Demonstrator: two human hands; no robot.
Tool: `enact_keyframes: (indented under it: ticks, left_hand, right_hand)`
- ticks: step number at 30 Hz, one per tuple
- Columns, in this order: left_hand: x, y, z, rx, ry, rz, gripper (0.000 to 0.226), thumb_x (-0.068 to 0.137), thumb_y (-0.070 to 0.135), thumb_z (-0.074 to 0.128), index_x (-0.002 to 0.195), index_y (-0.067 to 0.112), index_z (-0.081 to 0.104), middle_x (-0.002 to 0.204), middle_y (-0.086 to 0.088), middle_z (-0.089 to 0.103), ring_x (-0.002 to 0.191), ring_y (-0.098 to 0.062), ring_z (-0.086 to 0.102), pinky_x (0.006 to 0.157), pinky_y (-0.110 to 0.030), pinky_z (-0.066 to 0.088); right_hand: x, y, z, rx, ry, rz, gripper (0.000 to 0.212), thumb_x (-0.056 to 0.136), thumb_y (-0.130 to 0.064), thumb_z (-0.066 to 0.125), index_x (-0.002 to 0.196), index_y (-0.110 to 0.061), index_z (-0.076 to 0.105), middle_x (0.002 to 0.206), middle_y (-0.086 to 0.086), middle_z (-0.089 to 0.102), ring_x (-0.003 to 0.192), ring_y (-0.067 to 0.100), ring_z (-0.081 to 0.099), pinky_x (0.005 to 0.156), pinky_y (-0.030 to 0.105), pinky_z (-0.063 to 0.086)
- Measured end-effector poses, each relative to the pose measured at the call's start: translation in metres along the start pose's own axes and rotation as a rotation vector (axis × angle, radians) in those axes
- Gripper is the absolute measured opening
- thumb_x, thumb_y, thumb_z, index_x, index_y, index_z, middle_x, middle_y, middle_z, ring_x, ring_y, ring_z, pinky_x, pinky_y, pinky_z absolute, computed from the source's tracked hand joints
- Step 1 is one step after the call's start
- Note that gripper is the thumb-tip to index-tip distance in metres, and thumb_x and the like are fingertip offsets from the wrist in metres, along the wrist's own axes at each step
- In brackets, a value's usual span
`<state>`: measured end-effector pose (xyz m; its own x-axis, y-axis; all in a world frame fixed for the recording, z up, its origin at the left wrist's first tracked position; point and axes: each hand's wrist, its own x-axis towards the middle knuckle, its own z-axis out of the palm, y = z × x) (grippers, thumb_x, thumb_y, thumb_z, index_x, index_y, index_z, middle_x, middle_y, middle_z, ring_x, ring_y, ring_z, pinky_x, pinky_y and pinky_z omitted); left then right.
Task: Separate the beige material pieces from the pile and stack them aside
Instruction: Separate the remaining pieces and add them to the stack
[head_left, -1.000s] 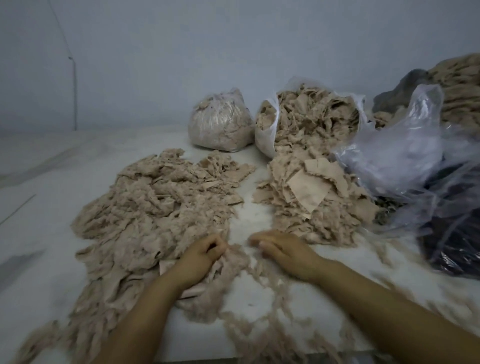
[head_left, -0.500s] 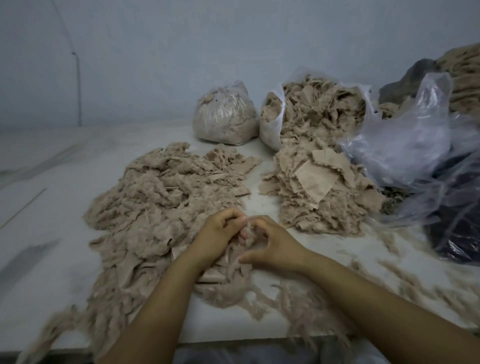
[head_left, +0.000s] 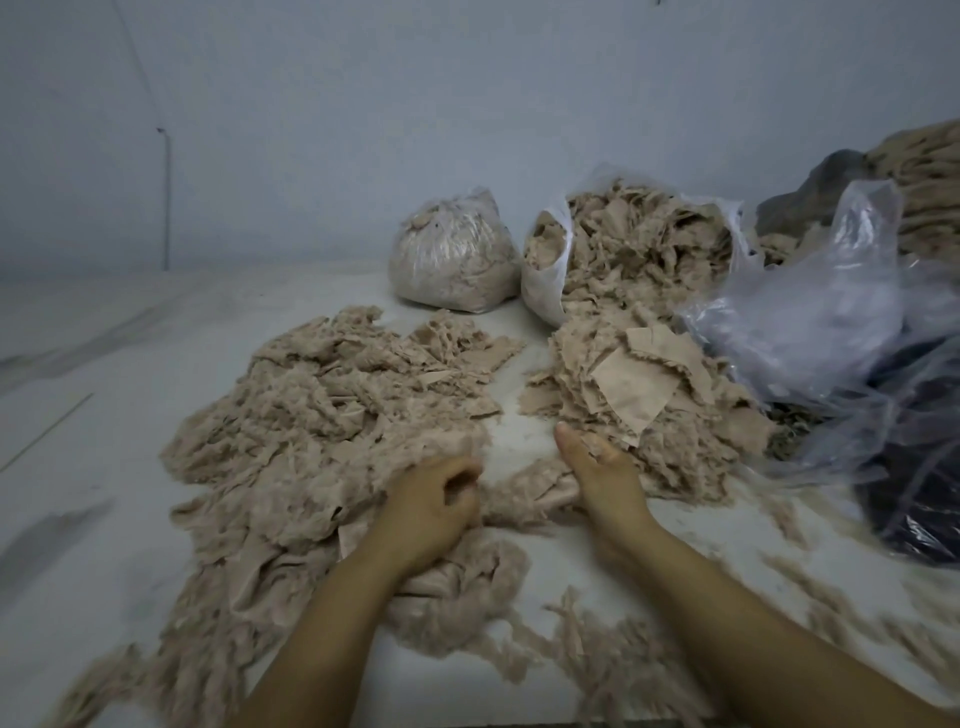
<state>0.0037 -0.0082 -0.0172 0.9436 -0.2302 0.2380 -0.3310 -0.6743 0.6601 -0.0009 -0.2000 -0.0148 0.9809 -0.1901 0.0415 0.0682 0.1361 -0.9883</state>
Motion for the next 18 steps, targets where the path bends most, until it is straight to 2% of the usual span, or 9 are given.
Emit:
enact_keyframes:
  ticks: [2, 5, 7, 10, 11, 13, 15, 17, 18]
  left_hand:
    - [0.004, 0.007, 0.008, 0.034, -0.096, 0.053, 0.023, 0.091, 0.020, 0.059, 0.078, 0.039, 0.058, 0.075, 0.022, 0.058, 0.071, 0.007, 0.052, 0.061, -0.007, 0.033]
    - [0.012, 0.011, 0.010, -0.159, -0.018, 0.024, 0.035, 0.094, 0.011, 0.051, 0.066, 0.031, 0.049, 0.063, 0.014, 0.051, 0.062, -0.001, 0.045, 0.061, -0.022, 0.035]
    - [0.016, 0.015, 0.009, -0.224, 0.027, 0.033, 0.029, 0.095, 0.008, 0.049, 0.070, 0.023, 0.049, 0.068, 0.009, 0.050, 0.066, -0.007, 0.045, 0.065, -0.028, 0.036]
    - [0.017, 0.018, 0.005, -0.189, 0.019, 0.008, 0.027, 0.098, 0.014, 0.045, 0.073, 0.023, 0.046, 0.068, 0.007, 0.046, 0.064, -0.009, 0.042, 0.064, -0.029, 0.033]
    - [0.017, 0.019, 0.004, -0.161, 0.030, -0.016, 0.025, 0.099, 0.019, 0.043, 0.075, 0.023, 0.047, 0.069, 0.007, 0.048, 0.066, -0.009, 0.045, 0.064, -0.029, 0.035]
    - [0.014, 0.022, 0.003, -0.022, 0.075, -0.047, 0.020, 0.098, 0.037, 0.041, 0.091, 0.023, 0.053, 0.084, 0.006, 0.056, 0.079, -0.012, 0.053, 0.071, -0.030, 0.041]
    - [0.010, 0.030, 0.005, 0.003, 0.041, -0.030, 0.042, 0.089, 0.055, 0.050, 0.121, 0.027, 0.051, 0.106, 0.011, 0.051, 0.098, -0.010, 0.052, 0.083, -0.029, 0.044]
    - [0.011, 0.038, 0.014, -0.004, -0.011, 0.016, 0.050, 0.082, 0.048, 0.063, 0.125, 0.024, 0.052, 0.108, 0.013, 0.049, 0.099, -0.007, 0.050, 0.086, -0.026, 0.041]
    - [0.010, 0.040, 0.019, -0.028, 0.021, 0.045, 0.030, 0.085, 0.034, 0.064, 0.110, 0.018, 0.060, 0.098, 0.009, 0.055, 0.090, -0.010, 0.052, 0.080, -0.025, 0.041]
  right_hand:
    - [-0.001, -0.002, 0.001, 0.055, -0.047, -0.001, 0.043, 0.085, -0.046, 0.060, 0.087, -0.004, 0.061, 0.073, 0.012, 0.070, 0.060, 0.028, 0.069, 0.049, 0.027, 0.052]
    - [-0.004, -0.006, -0.008, -0.114, -0.224, 0.018, 0.054, 0.077, -0.061, 0.053, 0.092, -0.011, 0.065, 0.079, -0.002, 0.071, 0.077, 0.012, 0.068, 0.071, 0.024, 0.053]
    - [-0.008, -0.003, -0.011, -0.152, -0.325, 0.073, 0.039, 0.078, -0.041, 0.068, 0.104, -0.012, 0.065, 0.090, 0.000, 0.072, 0.080, 0.009, 0.067, 0.073, 0.020, 0.052]
    - [-0.011, 0.001, -0.009, -0.023, -0.219, 0.100, 0.015, 0.085, -0.007, 0.068, 0.092, 0.006, 0.064, 0.083, 0.019, 0.070, 0.076, 0.023, 0.065, 0.071, 0.031, 0.053]
    - [-0.011, -0.001, -0.008, 0.022, -0.182, 0.097, 0.008, 0.087, -0.006, 0.066, 0.081, 0.000, 0.066, 0.072, 0.012, 0.070, 0.068, 0.021, 0.065, 0.064, 0.028, 0.055]
    - [-0.009, -0.003, -0.005, 0.022, -0.131, 0.057, 0.022, 0.088, -0.008, 0.065, 0.067, -0.012, 0.066, 0.058, 0.001, 0.066, 0.054, 0.013, 0.063, 0.050, 0.022, 0.050]
    - [-0.009, -0.008, -0.001, -0.054, -0.095, 0.011, 0.013, 0.088, -0.013, 0.066, 0.078, -0.007, 0.070, 0.067, 0.005, 0.070, 0.059, 0.014, 0.066, 0.053, 0.023, 0.052]
    - [-0.010, -0.011, 0.003, -0.079, -0.073, -0.040, 0.023, 0.090, -0.019, 0.064, 0.080, 0.002, 0.067, 0.068, 0.009, 0.068, 0.060, 0.015, 0.063, 0.055, 0.020, 0.050]
    - [-0.011, -0.011, 0.005, -0.068, -0.067, -0.061, 0.029, 0.090, -0.021, 0.063, 0.073, 0.002, 0.063, 0.063, 0.005, 0.065, 0.056, 0.012, 0.059, 0.053, 0.018, 0.047]
